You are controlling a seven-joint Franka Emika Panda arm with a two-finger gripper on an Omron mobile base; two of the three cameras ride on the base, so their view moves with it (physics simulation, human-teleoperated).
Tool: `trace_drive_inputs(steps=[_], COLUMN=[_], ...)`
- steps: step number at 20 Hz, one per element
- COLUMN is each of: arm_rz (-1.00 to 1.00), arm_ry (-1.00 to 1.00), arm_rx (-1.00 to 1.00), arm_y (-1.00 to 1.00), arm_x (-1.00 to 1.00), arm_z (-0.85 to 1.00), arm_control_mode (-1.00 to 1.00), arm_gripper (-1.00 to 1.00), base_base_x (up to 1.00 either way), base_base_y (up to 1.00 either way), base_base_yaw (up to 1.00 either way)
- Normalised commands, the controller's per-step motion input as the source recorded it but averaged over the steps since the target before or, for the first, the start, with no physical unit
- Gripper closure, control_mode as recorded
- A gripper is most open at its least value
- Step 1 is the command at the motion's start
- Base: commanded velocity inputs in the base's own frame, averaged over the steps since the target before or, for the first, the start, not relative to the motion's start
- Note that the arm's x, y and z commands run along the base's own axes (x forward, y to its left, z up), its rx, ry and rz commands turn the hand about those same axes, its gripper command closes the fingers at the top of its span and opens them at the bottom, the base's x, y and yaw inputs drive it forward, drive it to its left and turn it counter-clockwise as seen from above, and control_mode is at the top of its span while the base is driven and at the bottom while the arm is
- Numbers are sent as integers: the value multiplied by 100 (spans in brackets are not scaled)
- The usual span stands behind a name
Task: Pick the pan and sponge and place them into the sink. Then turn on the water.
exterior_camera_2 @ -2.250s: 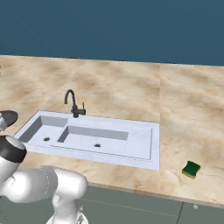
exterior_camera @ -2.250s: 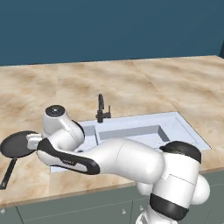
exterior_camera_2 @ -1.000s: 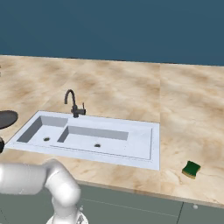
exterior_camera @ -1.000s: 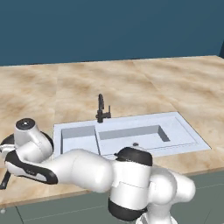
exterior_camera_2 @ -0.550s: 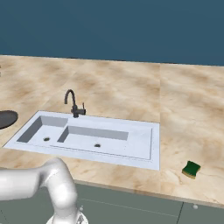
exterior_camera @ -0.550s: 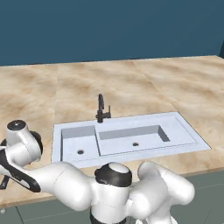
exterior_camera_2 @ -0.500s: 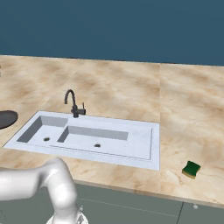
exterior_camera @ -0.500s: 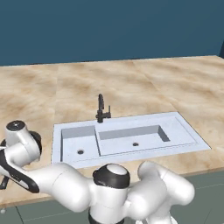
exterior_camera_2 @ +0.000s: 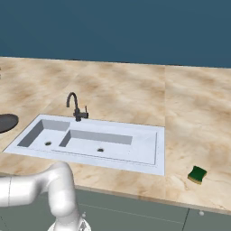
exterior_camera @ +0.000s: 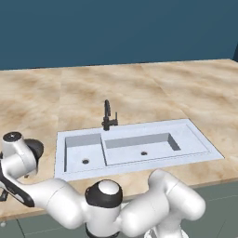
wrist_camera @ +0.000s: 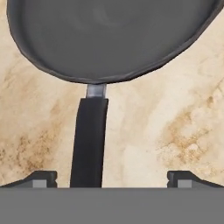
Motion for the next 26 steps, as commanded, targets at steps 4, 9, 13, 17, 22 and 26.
trace_drive_inputs(steps=[4,9,13,17,22,26], arm_rz=[0,0,0,0,0,0], arm_ry=[2,1,1,0,0,-3], arm_rx=[0,0,0,0,0,0], arm_y=[9,2,0,-4,-35,-66], arm_x=[8,0,1,0,-1,-11], arm_z=[-31,-31,-27,-9,0,10], arm_control_mode=[-100,-100,-100,-100,-100,-100], arm_gripper=[100,100,100,100,100,100], base_base_x=[0,0,0,0,0,0], base_base_y=[0,0,0,0,0,0], base_base_yaw=[0,0,0,0,0,0])
